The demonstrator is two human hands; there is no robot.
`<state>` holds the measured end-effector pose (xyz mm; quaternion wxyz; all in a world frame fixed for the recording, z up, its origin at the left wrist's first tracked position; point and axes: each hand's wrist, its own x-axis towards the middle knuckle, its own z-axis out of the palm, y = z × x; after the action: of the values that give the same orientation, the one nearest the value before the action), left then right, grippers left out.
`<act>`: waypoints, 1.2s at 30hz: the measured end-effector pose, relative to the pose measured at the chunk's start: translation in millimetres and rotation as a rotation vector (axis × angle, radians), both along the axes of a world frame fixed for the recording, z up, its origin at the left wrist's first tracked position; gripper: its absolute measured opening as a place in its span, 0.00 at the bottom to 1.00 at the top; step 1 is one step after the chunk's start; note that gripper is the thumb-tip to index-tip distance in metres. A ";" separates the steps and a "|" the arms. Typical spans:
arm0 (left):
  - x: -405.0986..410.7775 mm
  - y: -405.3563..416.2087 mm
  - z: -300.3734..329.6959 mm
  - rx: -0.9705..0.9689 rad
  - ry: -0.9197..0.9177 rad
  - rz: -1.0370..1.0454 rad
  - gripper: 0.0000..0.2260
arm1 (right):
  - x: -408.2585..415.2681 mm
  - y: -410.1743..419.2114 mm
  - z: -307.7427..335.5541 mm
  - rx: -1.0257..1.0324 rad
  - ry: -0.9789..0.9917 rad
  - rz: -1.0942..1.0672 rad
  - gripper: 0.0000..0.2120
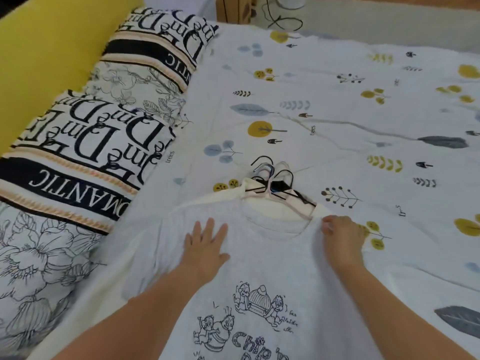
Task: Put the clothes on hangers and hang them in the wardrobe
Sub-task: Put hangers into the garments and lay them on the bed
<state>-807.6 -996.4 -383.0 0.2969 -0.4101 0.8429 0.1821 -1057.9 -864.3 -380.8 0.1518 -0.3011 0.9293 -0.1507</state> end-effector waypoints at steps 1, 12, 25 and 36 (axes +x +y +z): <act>-0.8 -0.3 -5.5 -0.004 0.005 0.005 0.30 | 11.7 1.5 -4.8 0.014 0.070 0.016 0.13; -7.9 -8.6 -9.1 0.011 -0.064 0.001 0.29 | 82.0 1.8 -22.0 0.478 -0.128 0.314 0.30; 58.9 42.6 131.2 0.109 0.129 -0.039 0.19 | 128.4 42.3 130.1 0.301 -0.212 0.373 0.18; 197.5 123.8 234.8 0.058 0.166 -0.075 0.19 | 244.2 136.5 225.0 0.559 -0.175 0.600 0.20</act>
<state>-610.2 -872.5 -148.3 0.2446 -0.3528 0.8738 0.2286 -813.7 -727.7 -155.8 0.3432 -0.4919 0.7891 0.1330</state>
